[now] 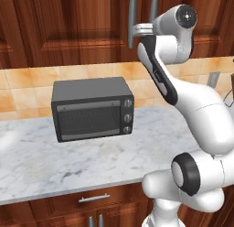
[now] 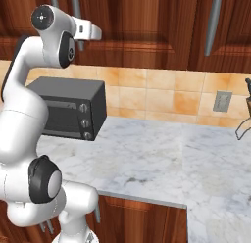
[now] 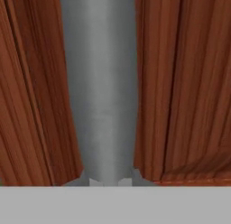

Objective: Move the bowls from the cabinet to the plates on the dining table.

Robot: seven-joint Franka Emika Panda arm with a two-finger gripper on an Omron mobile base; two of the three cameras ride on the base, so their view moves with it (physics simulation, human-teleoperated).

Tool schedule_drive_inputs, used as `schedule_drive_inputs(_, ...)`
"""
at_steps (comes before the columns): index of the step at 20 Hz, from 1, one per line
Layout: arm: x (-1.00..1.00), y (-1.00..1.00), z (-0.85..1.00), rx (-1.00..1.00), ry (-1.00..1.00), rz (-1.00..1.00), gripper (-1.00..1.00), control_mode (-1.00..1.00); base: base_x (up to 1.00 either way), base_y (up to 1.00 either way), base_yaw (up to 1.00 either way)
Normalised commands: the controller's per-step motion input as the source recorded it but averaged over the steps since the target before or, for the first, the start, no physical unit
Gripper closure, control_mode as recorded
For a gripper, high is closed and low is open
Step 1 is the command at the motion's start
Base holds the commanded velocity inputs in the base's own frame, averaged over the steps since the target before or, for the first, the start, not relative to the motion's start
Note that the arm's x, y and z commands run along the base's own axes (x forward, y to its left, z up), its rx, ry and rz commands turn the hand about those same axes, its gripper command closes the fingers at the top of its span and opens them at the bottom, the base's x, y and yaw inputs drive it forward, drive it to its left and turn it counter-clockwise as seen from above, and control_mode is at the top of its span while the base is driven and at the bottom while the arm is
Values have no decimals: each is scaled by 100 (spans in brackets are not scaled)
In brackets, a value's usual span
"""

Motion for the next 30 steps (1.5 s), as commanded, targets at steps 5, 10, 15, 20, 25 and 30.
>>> schedule_drive_inputs(5,-42,-42,31,3,-1,0,100,-100,0,0,0)
schedule_drive_inputs(10,-45,-47,39,2,-2,0,100,-100,0,0,0)
schedule_drive_inputs(15,-52,-56,46,3,-5,0,100,-100,0,0,0)
schedule_drive_inputs(20,-58,-61,50,3,-4,0,100,-100,0,0,0)
schedule_drive_inputs(25,-62,-65,51,4,-4,0,100,-100,0,0,0)
schedule_drive_inputs(30,-66,-68,51,4,-4,0,100,-100,0,0,0)
